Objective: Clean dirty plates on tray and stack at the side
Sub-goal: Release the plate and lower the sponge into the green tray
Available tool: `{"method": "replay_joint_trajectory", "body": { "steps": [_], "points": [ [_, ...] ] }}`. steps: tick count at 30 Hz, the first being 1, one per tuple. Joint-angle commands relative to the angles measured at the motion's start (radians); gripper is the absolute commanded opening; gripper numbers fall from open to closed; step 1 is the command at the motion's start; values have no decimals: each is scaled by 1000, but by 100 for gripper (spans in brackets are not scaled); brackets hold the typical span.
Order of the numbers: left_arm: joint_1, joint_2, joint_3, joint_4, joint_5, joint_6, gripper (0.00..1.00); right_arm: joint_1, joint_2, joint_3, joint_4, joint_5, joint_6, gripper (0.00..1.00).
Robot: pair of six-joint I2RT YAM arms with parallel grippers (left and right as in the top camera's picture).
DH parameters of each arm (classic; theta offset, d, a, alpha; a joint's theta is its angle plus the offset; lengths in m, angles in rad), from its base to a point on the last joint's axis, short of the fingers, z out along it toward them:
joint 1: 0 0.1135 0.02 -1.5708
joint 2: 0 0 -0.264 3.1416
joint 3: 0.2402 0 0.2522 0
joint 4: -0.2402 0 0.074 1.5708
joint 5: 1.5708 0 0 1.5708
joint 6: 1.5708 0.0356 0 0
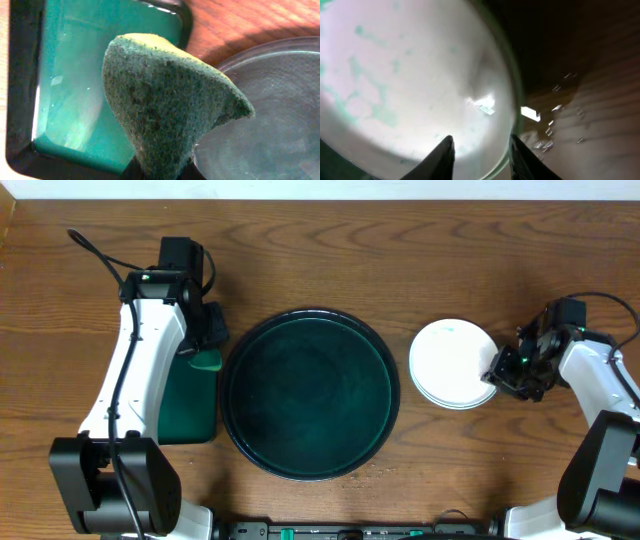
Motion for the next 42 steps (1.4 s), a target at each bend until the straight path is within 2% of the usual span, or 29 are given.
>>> {"method": "replay_joint_trajectory", "body": {
  "steps": [1, 2, 3, 4, 6, 8, 13, 16, 21, 25, 26, 28, 29, 31, 32, 37, 42],
  "points": [
    [43, 7, -6, -23, -21, -1, 7, 21, -65, 87, -49, -75, -71, 36],
    [56, 7, -6, -32, -21, -1, 7, 25, -78, 106, -66, -75, -77, 38],
    [71, 7, -6, -40, -23, 0, 7, 30, -93, 124, -79, -72, -80, 44],
    [84, 7, -6, -44, -23, 11, 7, 37, -111, 143, -90, -67, -80, 52],
    [111, 7, -6, -43, -24, 61, 7, 51, -142, 166, -94, -66, -87, 78],
    [134, 7, -6, -34, -44, 99, 7, 69, -166, 175, -89, -63, -87, 87],
    [179, 11, -27, 5, -90, 187, 7, 132, -186, 174, -66, -39, -87, 89],
    [190, 19, -73, 68, -90, 207, 7, 167, -185, 174, -62, 0, -87, 91],
    [190, 67, -166, 183, -90, 308, 7, 200, -185, 174, -56, 11, -87, 93],
    [189, 120, -198, 204, -90, 313, 7, 201, -185, 174, -59, 10, -87, 93],
    [189, 130, -200, 204, -89, 311, 9, 201, -185, 174, -59, 10, -87, 93],
    [189, 139, -200, 203, -85, 310, 29, 201, -185, 174, -60, 10, -86, 94],
    [189, 139, -200, 202, -85, 309, 35, 201, -185, 174, -60, 10, -86, 99],
    [189, 135, -199, 200, -85, 309, 50, 201, -185, 174, -63, 7, -86, 99],
    [189, 133, -198, 199, -85, 299, 53, 201, -185, 174, -64, 7, -86, 99],
    [188, 74, -137, 130, -81, 248, 55, 201, -190, 175, -69, -2, -71, 99],
    [188, -81, -42, 5, -6, 237, 55, 197, -251, 197, -111, 10, -77, 99]
  ]
}}
